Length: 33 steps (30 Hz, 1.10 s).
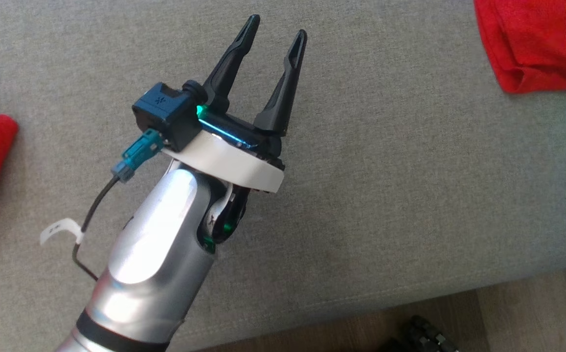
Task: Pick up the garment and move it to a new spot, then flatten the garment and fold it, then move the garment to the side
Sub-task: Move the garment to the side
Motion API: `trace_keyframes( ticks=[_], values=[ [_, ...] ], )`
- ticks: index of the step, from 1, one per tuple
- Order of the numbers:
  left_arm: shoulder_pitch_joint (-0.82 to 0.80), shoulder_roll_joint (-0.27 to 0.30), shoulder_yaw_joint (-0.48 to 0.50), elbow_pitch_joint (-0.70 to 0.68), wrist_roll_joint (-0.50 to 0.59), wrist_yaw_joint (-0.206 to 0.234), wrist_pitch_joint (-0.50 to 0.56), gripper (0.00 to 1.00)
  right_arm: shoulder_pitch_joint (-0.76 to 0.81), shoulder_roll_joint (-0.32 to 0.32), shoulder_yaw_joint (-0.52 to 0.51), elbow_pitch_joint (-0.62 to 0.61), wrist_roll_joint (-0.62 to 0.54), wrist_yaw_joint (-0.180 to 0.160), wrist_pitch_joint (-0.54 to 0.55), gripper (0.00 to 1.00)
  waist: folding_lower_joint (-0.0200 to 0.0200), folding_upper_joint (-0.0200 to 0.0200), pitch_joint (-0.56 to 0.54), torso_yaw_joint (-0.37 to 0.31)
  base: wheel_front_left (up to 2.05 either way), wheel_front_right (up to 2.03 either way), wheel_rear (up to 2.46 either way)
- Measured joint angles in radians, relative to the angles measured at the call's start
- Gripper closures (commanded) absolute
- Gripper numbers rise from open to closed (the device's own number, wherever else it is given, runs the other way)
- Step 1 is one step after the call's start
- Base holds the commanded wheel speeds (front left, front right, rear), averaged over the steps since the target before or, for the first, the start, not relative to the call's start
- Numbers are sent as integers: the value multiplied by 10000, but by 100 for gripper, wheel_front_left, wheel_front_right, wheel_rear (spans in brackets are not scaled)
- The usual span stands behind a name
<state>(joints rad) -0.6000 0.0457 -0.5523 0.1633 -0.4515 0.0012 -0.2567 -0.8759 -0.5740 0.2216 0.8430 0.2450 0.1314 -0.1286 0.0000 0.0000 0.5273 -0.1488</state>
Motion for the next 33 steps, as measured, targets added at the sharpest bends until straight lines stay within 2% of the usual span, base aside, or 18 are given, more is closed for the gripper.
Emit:
trace_keyframes(
  ticks=[8,9,10,11,23,29,33],
  values=[
    [22,0,127,27,-6,-12,0,0,-5,255,-291,372,-169,0,-209,99,0,0,-124,66,0,0,0],
    [30,-4,127,19,-73,-12,0,0,-2,328,-320,399,-44,0,-209,86,0,0,-172,81,0,0,0],
    [30,-4,127,19,-73,-12,0,0,-2,328,-320,399,-44,0,-209,62,0,0,-172,81,0,0,0],
    [45,-2,132,19,-138,-12,0,0,1,378,-311,399,46,0,-209,0,0,0,-225,96,0,0,0],
    [1005,-4,407,-125,-476,-12,0,0,38,516,-324,-119,94,0,-176,0,0,0,-1304,391,0,0,0],
    [1528,-2,849,-288,-675,-10,0,0,178,1053,-251,-1158,102,0,-215,0,0,0,-1890,651,0,0,0],
    [2121,-15,1175,-353,-708,2,0,0,1009,1540,-232,-2044,226,0,-401,0,-1,0,-2397,868,0,0,0]
  ],
)
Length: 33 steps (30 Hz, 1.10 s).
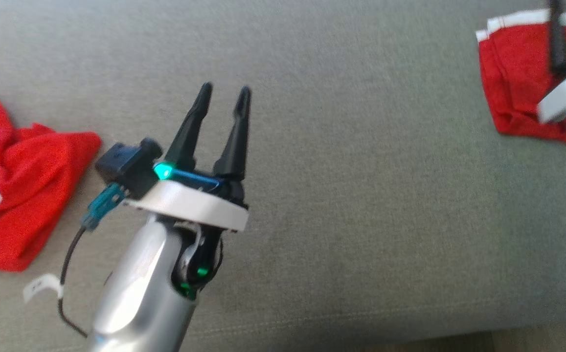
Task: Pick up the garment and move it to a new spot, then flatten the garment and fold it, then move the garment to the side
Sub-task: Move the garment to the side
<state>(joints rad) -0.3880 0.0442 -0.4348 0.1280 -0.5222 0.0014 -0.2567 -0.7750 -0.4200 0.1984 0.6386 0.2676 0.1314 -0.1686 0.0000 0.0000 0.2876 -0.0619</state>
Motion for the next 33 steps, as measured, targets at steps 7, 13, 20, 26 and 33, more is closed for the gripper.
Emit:
trace_keyframes(
  ticks=[7,13,20,26,33],
  values=[
    [1019,6,711,-98,6,44,0,0,1987,957,-105,-1593,146,0,-372,0,0,0,-901,423,0,0,0],
    [2074,6,1101,-33,104,-54,0,0,3811,2040,-663,-2481,247,0,-637,0,0,0,-1601,677,0,0,0],
    [3176,33,1283,23,213,-36,0,0,5584,2880,-1149,-3049,-405,0,-790,0,-1,0,-2198,818,0,0,0],
    [3618,44,1298,23,280,13,0,0,6313,3352,-1480,-3465,-759,0,-821,0,-1,0,-2450,784,0,0,0],
    [3645,48,1329,-71,280,-17,0,0,6558,3480,-1547,-3676,-945,0,-821,0,0,0,-2457,762,0,0,0]
  ],
)
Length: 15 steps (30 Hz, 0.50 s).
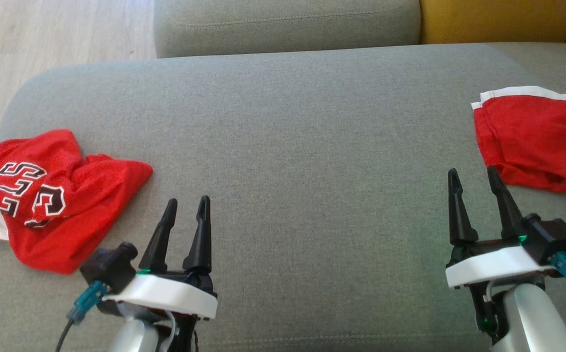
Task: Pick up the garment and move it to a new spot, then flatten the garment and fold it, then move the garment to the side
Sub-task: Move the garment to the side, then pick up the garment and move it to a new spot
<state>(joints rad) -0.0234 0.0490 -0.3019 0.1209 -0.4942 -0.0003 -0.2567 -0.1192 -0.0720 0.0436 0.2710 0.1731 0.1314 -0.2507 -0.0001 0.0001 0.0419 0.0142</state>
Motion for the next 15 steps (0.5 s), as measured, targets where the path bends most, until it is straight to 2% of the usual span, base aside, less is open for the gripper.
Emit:
trace_keyframes(
  ticks=[15],
  values=[
    [0,0,190,-236,-2,4,0,0,77,42,6,-4,0,0,0,0,0,0,75,39,0,0,0]
  ],
)
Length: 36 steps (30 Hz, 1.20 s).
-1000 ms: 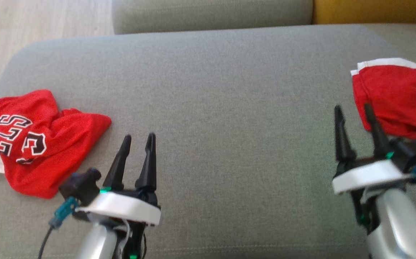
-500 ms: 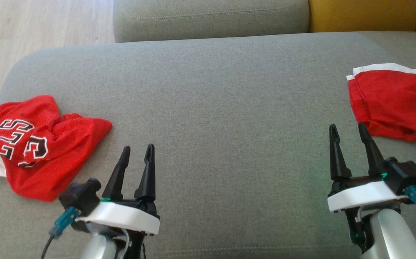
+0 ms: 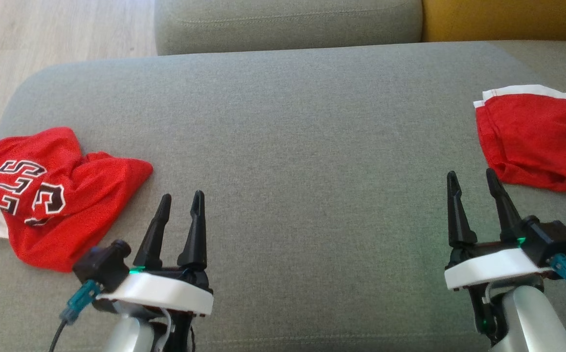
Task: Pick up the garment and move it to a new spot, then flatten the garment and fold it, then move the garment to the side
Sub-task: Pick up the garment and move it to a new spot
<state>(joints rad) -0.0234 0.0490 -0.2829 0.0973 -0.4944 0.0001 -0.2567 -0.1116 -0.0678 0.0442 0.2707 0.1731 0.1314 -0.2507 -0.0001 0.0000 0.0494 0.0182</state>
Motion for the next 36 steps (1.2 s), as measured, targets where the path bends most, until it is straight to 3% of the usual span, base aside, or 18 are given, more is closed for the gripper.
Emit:
trace_keyframes(
  ticks=[12,18,28,36],
  values=[
    [-4,0,-4,2,-6,2,0,0,0,23,25,-10,2,0,0,0,0,0,70,30,0,0,0],
    [-19,0,15,-2,-17,79,0,0,-3,13,332,-71,169,0,0,0,0,0,120,364,0,0,0],
    [-11,-2,222,-107,-15,144,0,0,-2,-96,911,-111,541,0,0,0,0,0,24,1501,0,0,0],
    [71,-2,709,-299,-12,173,0,0,13,-130,1465,-109,757,0,0,0,1,0,-152,2835,0,0,0]
  ],
)
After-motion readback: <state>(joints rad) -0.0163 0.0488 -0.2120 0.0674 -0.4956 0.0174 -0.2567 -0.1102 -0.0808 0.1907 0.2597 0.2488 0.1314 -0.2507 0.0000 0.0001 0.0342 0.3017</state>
